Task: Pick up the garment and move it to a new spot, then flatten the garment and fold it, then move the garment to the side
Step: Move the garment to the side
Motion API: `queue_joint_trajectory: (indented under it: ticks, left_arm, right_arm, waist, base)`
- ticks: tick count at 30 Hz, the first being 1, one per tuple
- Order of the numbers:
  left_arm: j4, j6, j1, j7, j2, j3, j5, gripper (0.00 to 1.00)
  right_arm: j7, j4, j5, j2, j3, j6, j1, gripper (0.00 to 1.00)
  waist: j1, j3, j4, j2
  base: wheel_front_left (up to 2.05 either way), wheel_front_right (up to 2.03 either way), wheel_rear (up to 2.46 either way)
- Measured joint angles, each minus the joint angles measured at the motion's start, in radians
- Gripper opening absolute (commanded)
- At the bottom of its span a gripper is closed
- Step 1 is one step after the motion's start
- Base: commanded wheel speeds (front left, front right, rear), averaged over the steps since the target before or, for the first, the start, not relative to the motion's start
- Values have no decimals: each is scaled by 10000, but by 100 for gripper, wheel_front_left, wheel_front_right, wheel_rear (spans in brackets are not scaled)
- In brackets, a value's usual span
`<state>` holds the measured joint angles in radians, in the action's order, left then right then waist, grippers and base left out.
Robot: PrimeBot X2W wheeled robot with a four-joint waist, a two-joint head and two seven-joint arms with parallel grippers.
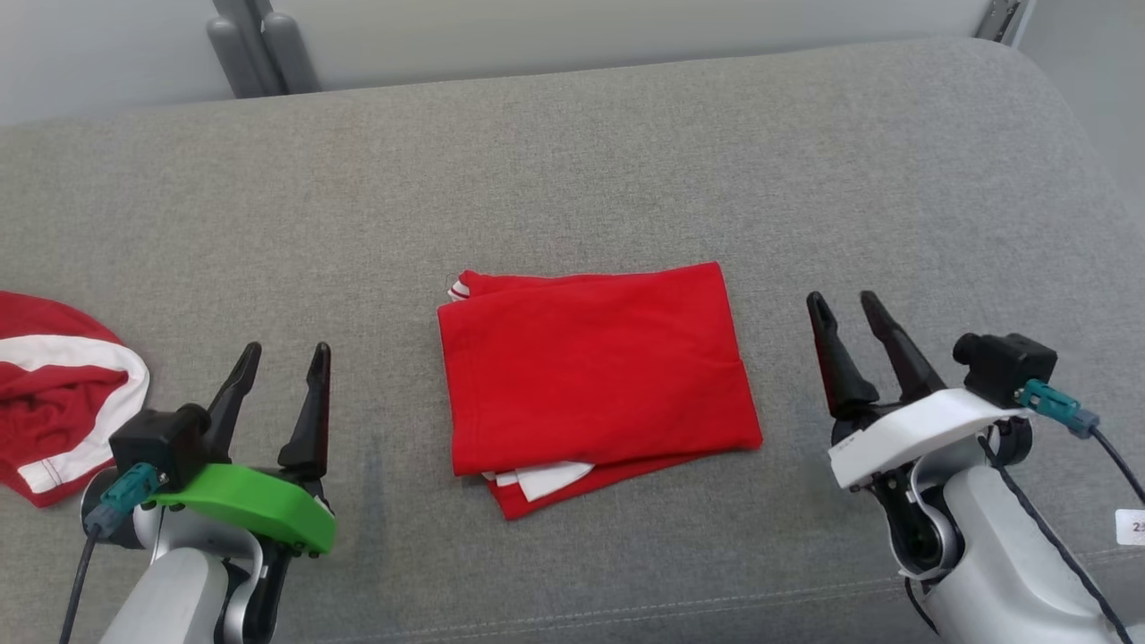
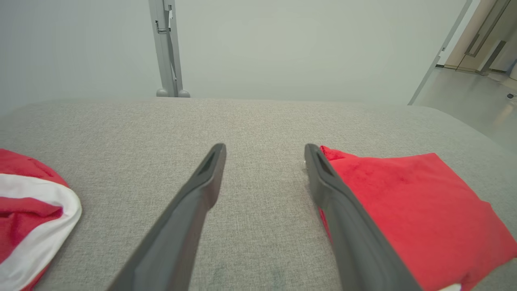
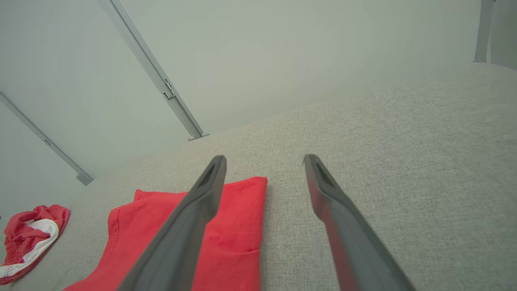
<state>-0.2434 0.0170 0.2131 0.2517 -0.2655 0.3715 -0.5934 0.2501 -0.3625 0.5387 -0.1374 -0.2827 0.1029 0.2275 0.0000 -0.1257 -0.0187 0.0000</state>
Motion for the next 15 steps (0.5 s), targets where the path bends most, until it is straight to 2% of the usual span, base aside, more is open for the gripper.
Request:
queue_joint_trajectory:
  ticks: [14,15]
  left_arm:
    - [84,272,-258,0,280,56,178,100]
    - [82,290,-274,0,282,58,188,100]
  right_arm:
    - [-1638,-1609,955,487,-249,-6,207,100]
    - [-1783,-1714,1032,525,-219,-104,293,100]
  waist:
    - [0,-54,415,0]
    - [0,-64,459,0]
  base:
    - [0,0,0]
    - [0,0,0]
